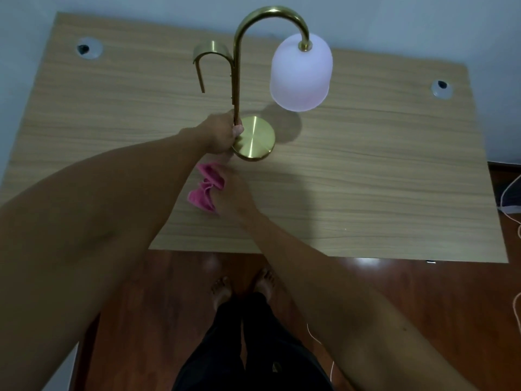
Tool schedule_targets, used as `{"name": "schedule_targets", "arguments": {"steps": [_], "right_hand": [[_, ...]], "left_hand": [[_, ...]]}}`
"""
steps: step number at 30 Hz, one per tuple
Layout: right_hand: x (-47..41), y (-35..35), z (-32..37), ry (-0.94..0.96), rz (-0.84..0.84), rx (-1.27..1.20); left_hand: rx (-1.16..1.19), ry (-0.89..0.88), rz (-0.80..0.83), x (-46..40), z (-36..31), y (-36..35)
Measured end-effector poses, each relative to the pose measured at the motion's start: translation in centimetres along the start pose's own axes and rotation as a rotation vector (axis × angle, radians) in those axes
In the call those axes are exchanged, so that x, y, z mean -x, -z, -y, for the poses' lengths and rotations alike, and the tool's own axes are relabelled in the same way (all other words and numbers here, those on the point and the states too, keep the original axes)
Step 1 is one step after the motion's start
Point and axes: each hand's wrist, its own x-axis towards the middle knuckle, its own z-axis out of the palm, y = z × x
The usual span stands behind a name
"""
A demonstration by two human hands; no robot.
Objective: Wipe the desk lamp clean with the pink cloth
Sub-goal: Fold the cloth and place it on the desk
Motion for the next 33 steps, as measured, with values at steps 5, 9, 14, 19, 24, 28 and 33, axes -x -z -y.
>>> {"name": "schedule_targets", "arguments": {"steps": [5, 9, 14, 19, 24, 28, 33], "right_hand": [[1.1, 3.3, -0.8, -0.25, 0.039, -0.356], [2.9, 3.9, 0.4, -0.433, 0.05, -0.809], [3.4, 4.2, 3.3, -0.416, -0.062, -0.871], [4.3, 4.7, 6.4, -0.324, -0.067, -0.81], [5.7, 5.3, 8.2, -0.268, -0.033, -0.908], [7.1, 6.6, 8.9, -0.253, -0.035, -0.992], [8.8, 8.8, 9.0, -0.231, -0.064, -1.041]], "left_hand": [[0.218, 0.082, -0.085, 3.3, 2.1, -0.1], [0.605, 0.197, -0.213, 7.1, 3.5, -1.3], [0.907, 0.321, -0.046, 11.4, 3.6, -1.6], [0.987, 0.225, -0.033, 14.8, 2.8, -0.5], [1.129, 0.22, 0.059, 17.3, 2.0, 0.6], [1.228, 0.24, 0.137, 18.1, 1.9, 0.4], [1.438, 0.221, 0.32, 18.4, 0.3, 0.0]]}}
